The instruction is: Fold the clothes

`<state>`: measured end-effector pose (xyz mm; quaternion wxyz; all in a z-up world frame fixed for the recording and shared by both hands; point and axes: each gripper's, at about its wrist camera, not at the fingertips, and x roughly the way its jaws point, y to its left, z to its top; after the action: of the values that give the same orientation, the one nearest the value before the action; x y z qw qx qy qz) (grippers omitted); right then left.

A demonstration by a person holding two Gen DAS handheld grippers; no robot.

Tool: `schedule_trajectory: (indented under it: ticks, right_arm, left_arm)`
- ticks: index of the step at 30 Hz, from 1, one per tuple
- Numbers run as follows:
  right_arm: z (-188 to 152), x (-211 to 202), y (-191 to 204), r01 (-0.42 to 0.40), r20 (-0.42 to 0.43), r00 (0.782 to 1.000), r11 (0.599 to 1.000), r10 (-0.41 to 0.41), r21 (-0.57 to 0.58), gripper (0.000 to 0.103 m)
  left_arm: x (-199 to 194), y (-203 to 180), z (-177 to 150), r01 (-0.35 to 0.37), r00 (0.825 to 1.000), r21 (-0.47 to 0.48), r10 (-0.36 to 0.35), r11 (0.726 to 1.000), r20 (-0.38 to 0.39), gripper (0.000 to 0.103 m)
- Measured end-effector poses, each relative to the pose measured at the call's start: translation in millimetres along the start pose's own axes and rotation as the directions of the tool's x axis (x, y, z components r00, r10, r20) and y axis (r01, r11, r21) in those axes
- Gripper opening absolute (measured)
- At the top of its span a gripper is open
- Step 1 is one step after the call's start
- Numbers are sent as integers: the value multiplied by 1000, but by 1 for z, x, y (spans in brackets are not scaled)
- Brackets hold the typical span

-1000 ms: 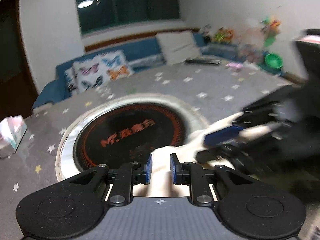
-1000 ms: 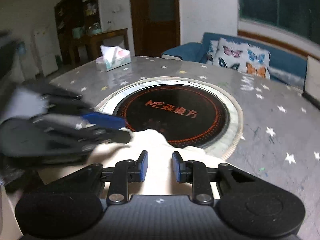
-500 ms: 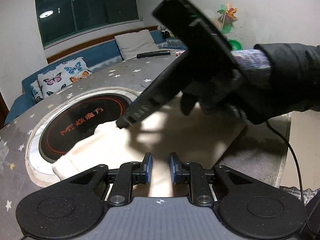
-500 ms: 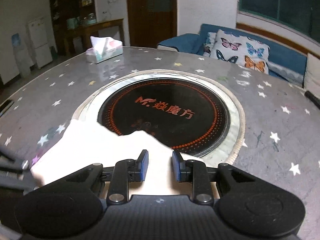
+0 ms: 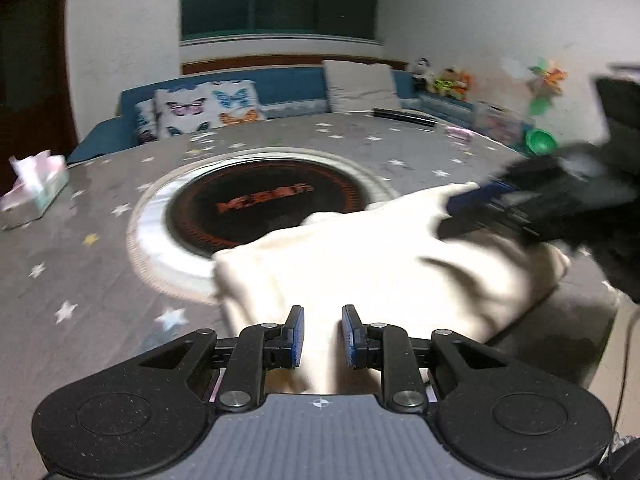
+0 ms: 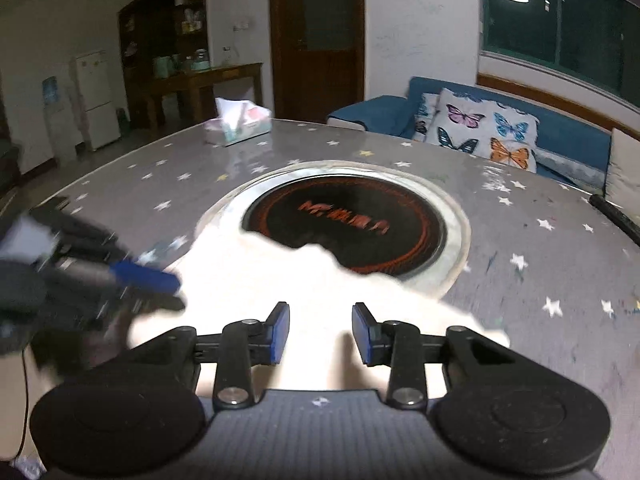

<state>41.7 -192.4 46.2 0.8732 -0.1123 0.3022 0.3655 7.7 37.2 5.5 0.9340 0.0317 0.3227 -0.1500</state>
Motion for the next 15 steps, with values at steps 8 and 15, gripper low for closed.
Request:
schedule_trajectory:
  ticks: [8, 15]
  right_arm:
    - [-32, -27, 8, -12, 13, 1000, 998, 12, 61, 50]
    - [-55, -44, -18, 21, -19, 1000, 986, -18, 163, 49]
  left_arm:
    - [2, -3, 11, -44, 999, -3, 44, 999, 15, 23]
    - [6, 4, 5, -67, 998, -22, 67, 997, -15, 23]
